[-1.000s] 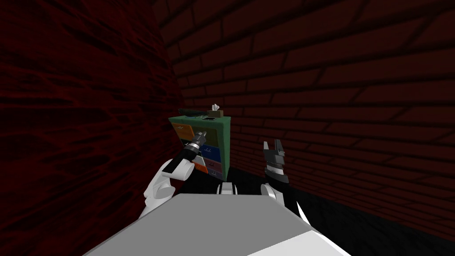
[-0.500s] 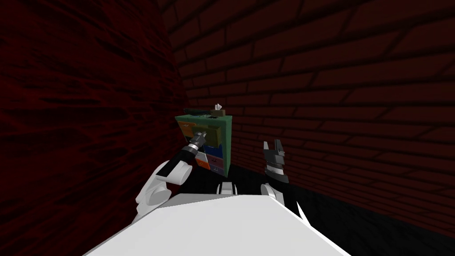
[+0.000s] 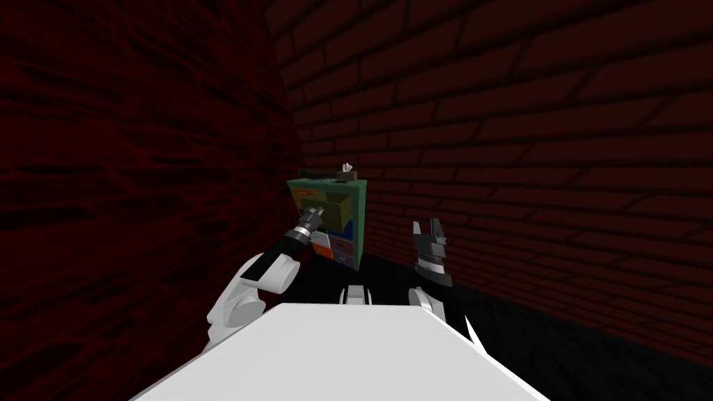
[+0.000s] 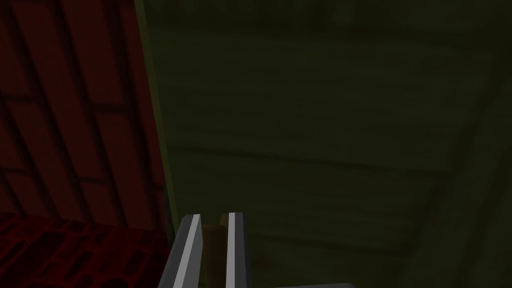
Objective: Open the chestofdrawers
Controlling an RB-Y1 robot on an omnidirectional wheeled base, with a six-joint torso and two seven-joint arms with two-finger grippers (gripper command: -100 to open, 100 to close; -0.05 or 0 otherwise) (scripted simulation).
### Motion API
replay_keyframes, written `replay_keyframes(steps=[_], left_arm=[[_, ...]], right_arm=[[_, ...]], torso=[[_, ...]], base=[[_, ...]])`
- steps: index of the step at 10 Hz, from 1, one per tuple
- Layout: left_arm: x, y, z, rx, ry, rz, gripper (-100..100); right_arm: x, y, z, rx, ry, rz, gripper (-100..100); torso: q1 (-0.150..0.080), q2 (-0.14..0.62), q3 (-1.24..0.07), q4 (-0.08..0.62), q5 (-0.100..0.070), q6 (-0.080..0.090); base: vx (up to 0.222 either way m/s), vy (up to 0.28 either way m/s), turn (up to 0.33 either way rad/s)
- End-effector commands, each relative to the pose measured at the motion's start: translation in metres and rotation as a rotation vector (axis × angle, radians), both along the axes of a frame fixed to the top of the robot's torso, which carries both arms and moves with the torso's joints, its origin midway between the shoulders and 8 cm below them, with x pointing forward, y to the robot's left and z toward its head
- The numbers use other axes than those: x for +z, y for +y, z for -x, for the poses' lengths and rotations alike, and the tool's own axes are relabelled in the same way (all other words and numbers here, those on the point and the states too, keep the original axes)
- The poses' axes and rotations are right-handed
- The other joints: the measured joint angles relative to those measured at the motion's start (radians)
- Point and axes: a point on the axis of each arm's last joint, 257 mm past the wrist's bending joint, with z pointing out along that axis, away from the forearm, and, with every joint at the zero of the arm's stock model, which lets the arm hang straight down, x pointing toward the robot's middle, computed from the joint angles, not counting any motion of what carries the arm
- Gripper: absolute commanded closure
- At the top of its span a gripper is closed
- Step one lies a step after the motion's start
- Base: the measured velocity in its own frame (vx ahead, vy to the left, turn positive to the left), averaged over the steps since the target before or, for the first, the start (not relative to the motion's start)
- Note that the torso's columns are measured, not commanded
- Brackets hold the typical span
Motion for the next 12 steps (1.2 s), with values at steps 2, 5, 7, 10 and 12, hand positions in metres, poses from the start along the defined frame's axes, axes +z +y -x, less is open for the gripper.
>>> replay_keyframes(steps=[2, 5, 7, 10, 12], left_arm=[[-0.001, 0.0, -0.028, -0.008, -0.01, -0.015, -100], [0.002, 0.002, -0.049, -0.013, -0.024, -0.025, -100], [-0.013, 0.005, -0.062, -0.003, 0.008, -0.029, -100], [-0.002, 0.006, -0.087, -0.008, -0.017, -0.037, -100], [-0.001, 0.013, -0.101, -0.004, -0.021, -0.042, -100]], right_arm=[[0.0, 0.0, 0.0, 0.0, 0.0, 0.0, 0], [0.0, 0.0, 0.0, 0.0, 0.0, 0.0, 0], [0.0, 0.0, 0.0, 0.0, 0.0, 0.0, 0], [0.0, 0.0, 0.0, 0.0, 0.0, 0.0, 0], [0.0, 0.0, 0.0, 0.0, 0.0, 0.0, 0]], torso=[[-0.006, -0.01, -0.005, -0.006, -0.001, 0.003], [-0.002, -0.005, -0.003, -0.005, 0.0, 0.002], [-0.003, -0.004, -0.001, -0.004, 0.0, 0.002], [-0.003, -0.001, 0.0, -0.003, 0.0, 0.001], [-0.003, -0.008, -0.004, -0.005, 0.0, 0.001]], base=[[-0.088, -0.006, -0.021], [-0.061, -0.003, -0.032], [-0.035, -0.001, -0.002], [-0.1, 0.002, -0.034], [-0.057, -0.013, -0.034]])
